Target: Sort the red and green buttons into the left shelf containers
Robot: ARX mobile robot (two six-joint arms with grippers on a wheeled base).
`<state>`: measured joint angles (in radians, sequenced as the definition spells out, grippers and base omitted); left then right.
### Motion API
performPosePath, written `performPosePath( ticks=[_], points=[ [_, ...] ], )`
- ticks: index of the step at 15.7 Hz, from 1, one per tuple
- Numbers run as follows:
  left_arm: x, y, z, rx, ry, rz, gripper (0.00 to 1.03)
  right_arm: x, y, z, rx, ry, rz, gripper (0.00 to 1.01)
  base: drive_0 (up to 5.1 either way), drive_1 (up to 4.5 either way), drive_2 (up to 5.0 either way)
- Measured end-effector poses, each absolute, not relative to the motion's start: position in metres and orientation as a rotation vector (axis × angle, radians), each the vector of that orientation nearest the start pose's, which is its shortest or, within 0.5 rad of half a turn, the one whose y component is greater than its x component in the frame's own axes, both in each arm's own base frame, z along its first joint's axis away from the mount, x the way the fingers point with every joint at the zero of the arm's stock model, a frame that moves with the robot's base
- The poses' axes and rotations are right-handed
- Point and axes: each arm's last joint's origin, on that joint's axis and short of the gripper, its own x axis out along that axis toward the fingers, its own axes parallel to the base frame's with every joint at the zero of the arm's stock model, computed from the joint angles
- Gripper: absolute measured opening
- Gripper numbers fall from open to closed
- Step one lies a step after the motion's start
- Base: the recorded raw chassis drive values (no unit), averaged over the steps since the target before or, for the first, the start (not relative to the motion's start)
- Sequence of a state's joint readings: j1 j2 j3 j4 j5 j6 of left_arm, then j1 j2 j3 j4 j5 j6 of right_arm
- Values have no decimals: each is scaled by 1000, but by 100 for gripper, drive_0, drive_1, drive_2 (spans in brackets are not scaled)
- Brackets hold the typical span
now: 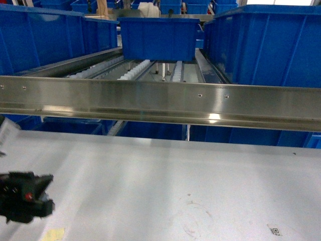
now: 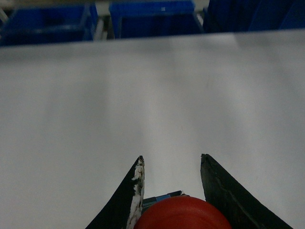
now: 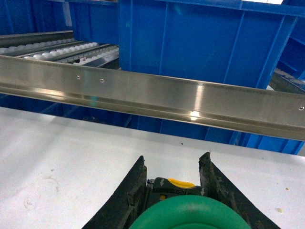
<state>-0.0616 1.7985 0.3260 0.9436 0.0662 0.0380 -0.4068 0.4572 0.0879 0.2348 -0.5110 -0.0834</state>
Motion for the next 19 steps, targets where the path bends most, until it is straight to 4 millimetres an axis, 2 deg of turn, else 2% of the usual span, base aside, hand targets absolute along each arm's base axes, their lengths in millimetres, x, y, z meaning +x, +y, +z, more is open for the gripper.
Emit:
performPosePath(
  ticks=[1, 3, 5, 7, 8, 9, 14, 19],
  points=[
    [243, -13, 96, 30, 451, -147, 31, 121, -37, 175, -24, 116, 109, 29, 0, 0, 0],
    [228, -11, 123, 31, 374, -162, 31, 121, -37, 175, -24, 116, 109, 29, 0, 0, 0],
    [198, -16, 155, 19, 293, -164, 31, 121, -37, 175, -24, 116, 109, 29, 0, 0, 0],
    [173, -20, 178, -7, 225, -147, 31, 121, -37, 175, -24, 116, 109, 29, 0, 0, 0],
    [155, -19, 193, -55, 164, -103, 31, 121, -37, 175, -24, 116, 109, 29, 0, 0, 0],
    [143, -15, 200, -97, 101, -56, 31, 121, -37, 175, -24, 116, 109, 29, 0, 0, 0],
    [142, -14, 198, -125, 103, -44, 31, 121, -37, 175, -24, 116, 109, 29, 0, 0, 0],
    [142, -14, 198, -127, 102, -46, 30, 121, -37, 175, -23, 118, 107, 29, -466, 194, 342]
  ],
)
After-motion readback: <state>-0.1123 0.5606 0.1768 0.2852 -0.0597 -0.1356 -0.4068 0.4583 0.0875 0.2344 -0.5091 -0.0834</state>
